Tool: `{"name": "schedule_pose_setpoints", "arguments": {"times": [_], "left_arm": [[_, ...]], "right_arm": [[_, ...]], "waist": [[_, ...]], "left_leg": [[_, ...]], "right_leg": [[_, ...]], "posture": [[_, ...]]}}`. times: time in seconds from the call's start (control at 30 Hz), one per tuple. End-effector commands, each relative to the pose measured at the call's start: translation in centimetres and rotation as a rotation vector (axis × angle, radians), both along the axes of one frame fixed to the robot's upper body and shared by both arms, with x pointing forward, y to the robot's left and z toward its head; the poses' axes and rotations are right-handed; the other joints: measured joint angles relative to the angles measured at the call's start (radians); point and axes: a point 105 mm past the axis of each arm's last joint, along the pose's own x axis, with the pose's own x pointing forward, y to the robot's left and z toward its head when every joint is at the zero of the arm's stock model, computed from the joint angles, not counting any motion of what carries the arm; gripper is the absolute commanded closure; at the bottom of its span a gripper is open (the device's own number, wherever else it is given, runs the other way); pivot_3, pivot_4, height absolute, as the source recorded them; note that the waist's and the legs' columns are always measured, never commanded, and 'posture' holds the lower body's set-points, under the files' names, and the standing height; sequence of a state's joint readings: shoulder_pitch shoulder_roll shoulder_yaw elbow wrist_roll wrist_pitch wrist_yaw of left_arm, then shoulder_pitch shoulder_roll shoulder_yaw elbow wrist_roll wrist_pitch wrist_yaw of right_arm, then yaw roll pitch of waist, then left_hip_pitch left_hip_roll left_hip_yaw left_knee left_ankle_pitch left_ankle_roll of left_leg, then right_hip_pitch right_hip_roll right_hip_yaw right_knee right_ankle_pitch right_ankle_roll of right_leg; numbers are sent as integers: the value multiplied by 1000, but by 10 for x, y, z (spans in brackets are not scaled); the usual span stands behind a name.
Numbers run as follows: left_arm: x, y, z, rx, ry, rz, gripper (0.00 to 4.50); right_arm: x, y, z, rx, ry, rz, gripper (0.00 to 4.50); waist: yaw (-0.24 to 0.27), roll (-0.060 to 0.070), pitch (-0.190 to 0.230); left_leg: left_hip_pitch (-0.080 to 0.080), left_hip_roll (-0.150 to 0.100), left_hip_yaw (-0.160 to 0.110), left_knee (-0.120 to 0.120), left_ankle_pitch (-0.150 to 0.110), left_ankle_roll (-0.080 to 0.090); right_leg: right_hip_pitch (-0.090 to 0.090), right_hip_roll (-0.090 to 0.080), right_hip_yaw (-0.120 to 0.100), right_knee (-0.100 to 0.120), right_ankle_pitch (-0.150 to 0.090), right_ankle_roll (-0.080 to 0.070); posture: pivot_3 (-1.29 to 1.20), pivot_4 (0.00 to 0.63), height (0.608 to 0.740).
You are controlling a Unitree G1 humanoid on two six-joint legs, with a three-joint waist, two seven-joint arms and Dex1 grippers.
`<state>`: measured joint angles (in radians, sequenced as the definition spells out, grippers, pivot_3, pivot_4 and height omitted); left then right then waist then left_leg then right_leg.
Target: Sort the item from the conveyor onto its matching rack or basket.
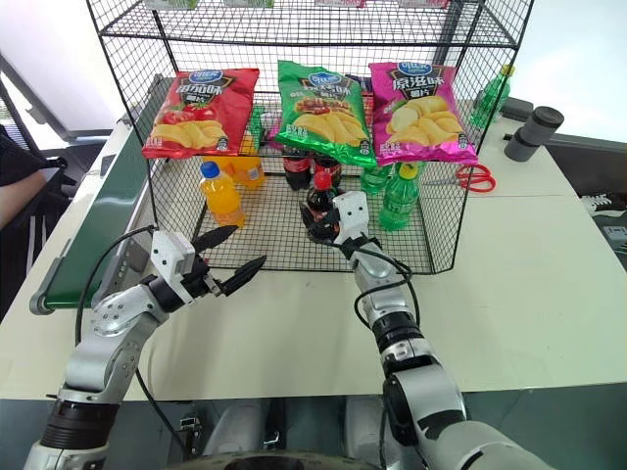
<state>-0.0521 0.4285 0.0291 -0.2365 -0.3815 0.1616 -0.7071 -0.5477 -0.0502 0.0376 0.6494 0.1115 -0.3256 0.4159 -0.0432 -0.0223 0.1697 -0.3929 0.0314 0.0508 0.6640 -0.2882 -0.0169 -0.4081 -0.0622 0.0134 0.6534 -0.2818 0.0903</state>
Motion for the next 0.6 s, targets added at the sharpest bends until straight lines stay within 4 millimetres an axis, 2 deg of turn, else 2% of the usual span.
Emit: {"name": "schedule_pose_setpoints", "arguments": {"times": [0.03, 0.17, 0.33, 0.43, 0.6], "left_arm": [[4, 10, 11, -5, -14, 39, 0], [8, 29, 8, 70, 19, 102, 0], [10, 50, 11, 97, 29, 160, 0], [6, 81, 15, 118, 49, 221, 0], [-4, 113, 10, 164, 99, 259, 0]], "right_arm": [[-16, -8, 19, -20, -88, 70, 63], [-39, -29, 15, -120, -79, 128, 63], [-57, -63, 19, -160, -47, 112, 63], [-81, -107, 28, -204, -3, 101, 63], [-104, -156, 38, -264, 75, 55, 63]], "waist": [[0, 0, 0], [-1, 0, 0], [1, 0, 0], [8, 1, 0], [12, 1, 0]], "left_leg": [[0, 0, 0, 0, 0, 0], [0, 0, -1, 0, 0, 0], [1, 0, -1, 0, 0, 0], [1, 0, -1, 0, 0, 0], [1, 0, -1, -2, 0, 0]], "right_leg": [[0, 0, 0, 0, 0, 0], [0, 0, 0, 0, 0, 0], [0, 0, 0, 0, 0, 0], [1, 0, 0, 0, 0, 0], [3, 0, 0, -5, -1, -1]], "posture": [[0, 150, 740], [0, 150, 740], [0, 150, 740], [0, 150, 740], [0, 150, 740]]}}
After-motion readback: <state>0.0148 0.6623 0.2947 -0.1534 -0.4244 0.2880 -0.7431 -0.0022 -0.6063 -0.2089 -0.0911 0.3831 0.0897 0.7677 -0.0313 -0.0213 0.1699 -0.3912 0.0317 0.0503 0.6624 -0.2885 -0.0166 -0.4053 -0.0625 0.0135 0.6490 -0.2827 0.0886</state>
